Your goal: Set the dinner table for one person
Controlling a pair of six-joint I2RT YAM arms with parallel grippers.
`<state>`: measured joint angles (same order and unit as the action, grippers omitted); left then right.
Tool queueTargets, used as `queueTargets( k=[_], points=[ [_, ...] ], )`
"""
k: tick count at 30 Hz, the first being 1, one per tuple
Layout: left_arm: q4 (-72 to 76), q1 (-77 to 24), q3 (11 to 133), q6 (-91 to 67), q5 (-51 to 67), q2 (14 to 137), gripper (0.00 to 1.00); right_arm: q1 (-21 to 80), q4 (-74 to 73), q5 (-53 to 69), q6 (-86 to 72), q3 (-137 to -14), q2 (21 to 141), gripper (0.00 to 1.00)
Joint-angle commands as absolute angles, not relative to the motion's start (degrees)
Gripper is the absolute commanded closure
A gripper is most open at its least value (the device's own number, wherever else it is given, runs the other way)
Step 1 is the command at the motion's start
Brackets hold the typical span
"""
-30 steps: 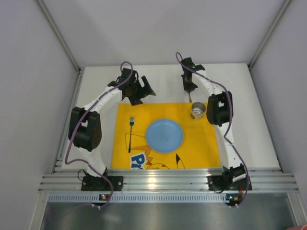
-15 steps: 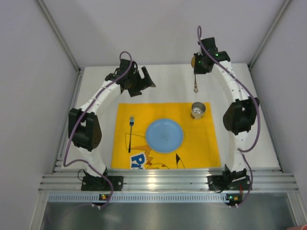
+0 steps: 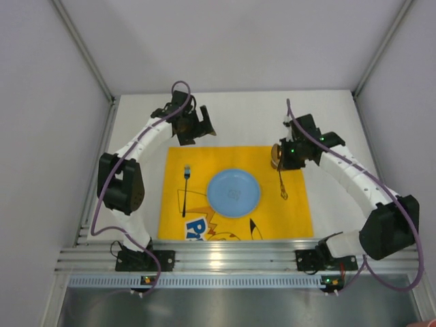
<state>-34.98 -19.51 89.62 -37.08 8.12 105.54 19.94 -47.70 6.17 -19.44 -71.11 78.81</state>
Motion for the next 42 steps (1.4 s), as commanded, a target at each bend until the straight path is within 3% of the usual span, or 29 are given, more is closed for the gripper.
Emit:
queueTargets(
  k=[1,8,18,29,34,42],
  points=[
    [-37.35,-19.16,89.21,-34.54,6.42,105.73,0.02,23.81,-43.43,8.53,-23.64,-64.27,75.94,1.00],
    [-38.49,-19.16,87.98,-33.49,6.68,104.85,0.01,26.81,-38.50,8.44,-27.51,-57.48,79.97,1.00],
    [-40.61,-19.16,85.96,-31.82,5.54,102.40,0.02,28.04,-32.78,8.09,-30.23,-58.27,90.34,1.00],
    [-40.69,-19.07,85.43,-31.46,5.54,102.04,0.02,29.18,-33.31,5.63,-31.47,-59.32,93.95,1.00],
    [-40.08,-19.07,85.78,-31.73,5.98,102.83,0.02,29.27,-35.15,5.01,-30.59,-60.91,94.39,0.94],
    [-39.64,-19.07,86.22,-32.17,6.50,103.36,0.02,29.62,-37.96,4.48,-29.01,-63.63,93.78,0.71]
  ],
)
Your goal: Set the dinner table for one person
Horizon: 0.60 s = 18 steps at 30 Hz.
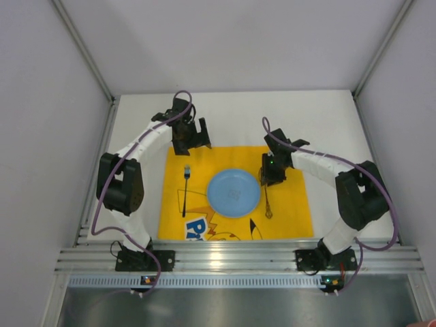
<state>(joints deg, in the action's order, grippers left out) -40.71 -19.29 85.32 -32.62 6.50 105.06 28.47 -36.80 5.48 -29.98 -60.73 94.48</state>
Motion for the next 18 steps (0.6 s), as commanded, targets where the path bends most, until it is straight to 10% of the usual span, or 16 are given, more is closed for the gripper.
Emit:
queueTargets(
  k=[1,13,18],
  points=[
    [-39.55,-19.07,86.48,-32.25,6.59,103.27,0.02,29.71,-38.32,4.40,-28.74,-63.81,93.43,0.69],
    [-39.72,-19.07,87.89,-33.13,5.71,102.66,0.02,30.67,-48.77,4.65,-24.44,-74.95,81.76,0.68],
    [-41.40,-19.07,89.38,-34.97,7.73,101.00,0.02,30.67,-50.28,11.32,-16.20,-89.96,77.53,0.54]
  ],
)
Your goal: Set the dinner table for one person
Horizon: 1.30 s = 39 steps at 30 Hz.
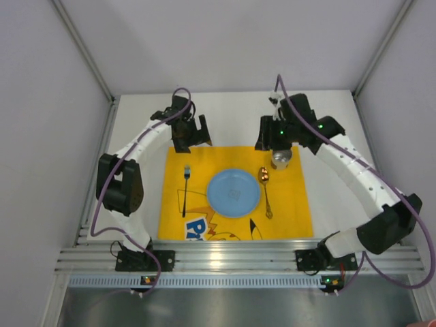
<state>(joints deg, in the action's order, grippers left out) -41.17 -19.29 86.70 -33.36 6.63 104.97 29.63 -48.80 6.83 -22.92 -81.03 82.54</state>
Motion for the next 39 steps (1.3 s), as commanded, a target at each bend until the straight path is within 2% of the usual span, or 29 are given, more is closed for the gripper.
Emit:
queueTargets(
  k=[1,2,3,5,8,10,11,12,14,15,16,17,18,21,26,31,34,39],
  points=[
    [-40.87,-19.07,88.86,-35.15,8.17,100.12,0.02,30.76,-49.93,12.12,-15.48,-91.57,75.52,0.47],
    [-39.74,-19.25,88.51,-35.33,8.35,99.41,0.02,30.76,-49.23,10.74,-15.29,-92.71,74.28,0.41],
    [-39.12,-19.25,88.07,-35.42,8.52,97.66,0.02,30.67,-48.52,8.72,-16.60,-93.42,72.70,0.30],
    [-37.02,-19.42,86.75,-34.72,7.91,96.25,0.02,30.59,-44.68,2.41,-17.84,-91.25,67.52,0.01],
    [-33.06,-19.60,81.67,-32.53,3.97,91.43,0.01,30.59,-32.85,-8.03,-18.63,-76.69,58.12,0.00],
    [-28.23,-20.12,75.63,-30.08,-8.73,87.47,0.01,30.59,-29.81,-12.37,-20.83,-67.08,52.94,0.00],
    [-23.95,-21.26,71.84,-27.80,-12.88,80.75,0.01,30.59,-29.19,-12.91,-20.83,-65.67,52.21,0.00],
    [-12.86,-21.79,67.46,-21.25,-20.32,76.68,0.01,30.59,-29.35,-12.75,-21.18,-64.52,51.86,0.00],
    [2.82,-22.93,51.56,-9.14,-24.07,65.38,0.01,30.59,-31.19,-12.66,-22.58,-64.95,51.68,0.00],
    [17.26,-22.85,46.02,-4.35,-24.26,62.43,0.01,30.67,-31.64,-12.57,-24.24,-65.21,51.85,0.00],
    [22.53,-22.85,36.31,1.52,-23.21,60.05,0.01,30.67,-32.16,-12.31,-24.61,-65.56,52.20,0.00],
    [25.98,-22.68,32.56,8.89,-23.38,56.98,0.01,30.59,-32.25,-10.83,-24.87,-65.91,52.29,0.00],
    [25.84,-21.72,30.95,9.31,-23.38,56.61,0.01,30.59,-32.26,-9.94,-25.05,-66.09,52.38,0.00],
    [23.38,-16.80,28.04,5.55,-22.68,58.09,0.01,30.59,-32.26,-7.30,-24.87,-67.06,53.17,0.00],
    [33.29,-10.64,21.19,-3.04,-11.11,61.50,0.01,30.67,-32.34,-4.05,-23.65,-68.11,53.79,0.00],
    [44.19,-7.48,17.06,-5.35,-11.17,71.00,0.01,30.59,-32.61,-2.90,-22.68,-68.47,54.14,0.00],
    [50.96,-6.68,17.57,-5.36,-8.53,77.94,0.01,30.59,-32.78,-2.11,-22.68,-68.73,54.23,0.00],
    [45.35,-6.24,23.73,-1.59,-8.00,84.20,0.02,30.59,-33.40,-1.41,-22.15,-69.34,54.58,0.00]
  ],
)
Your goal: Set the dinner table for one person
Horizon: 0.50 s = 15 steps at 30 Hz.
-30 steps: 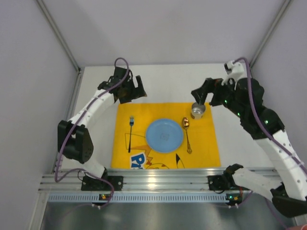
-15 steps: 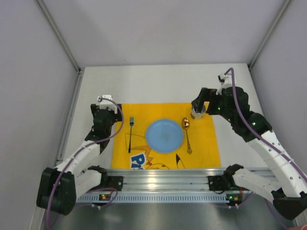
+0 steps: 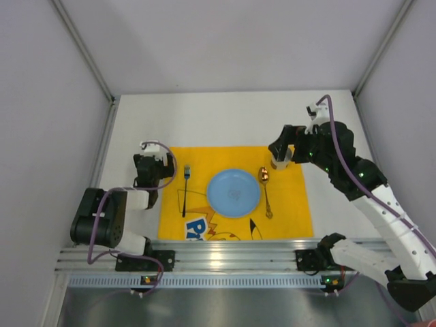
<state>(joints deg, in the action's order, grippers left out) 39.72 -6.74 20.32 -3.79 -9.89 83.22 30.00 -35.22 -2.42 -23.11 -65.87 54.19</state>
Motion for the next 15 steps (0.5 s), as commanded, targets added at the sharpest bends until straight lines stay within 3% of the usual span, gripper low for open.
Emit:
queueTargets(
  k=[1,8,15],
  points=[
    [48.40,-6.07,22.95,-0.63,-9.04,84.03,0.02,30.59,-33.40,-1.49,-22.15,-69.35,54.75,0.00],
    [60.79,-1.32,19.16,-2.38,-3.79,90.24,0.01,30.67,-33.22,1.13,-22.85,-71.36,57.83,0.00],
    [60.64,-0.79,18.81,-2.81,-2.99,89.74,0.01,30.59,-32.61,1.76,-24.87,-72.95,60.90,0.00]
  ],
)
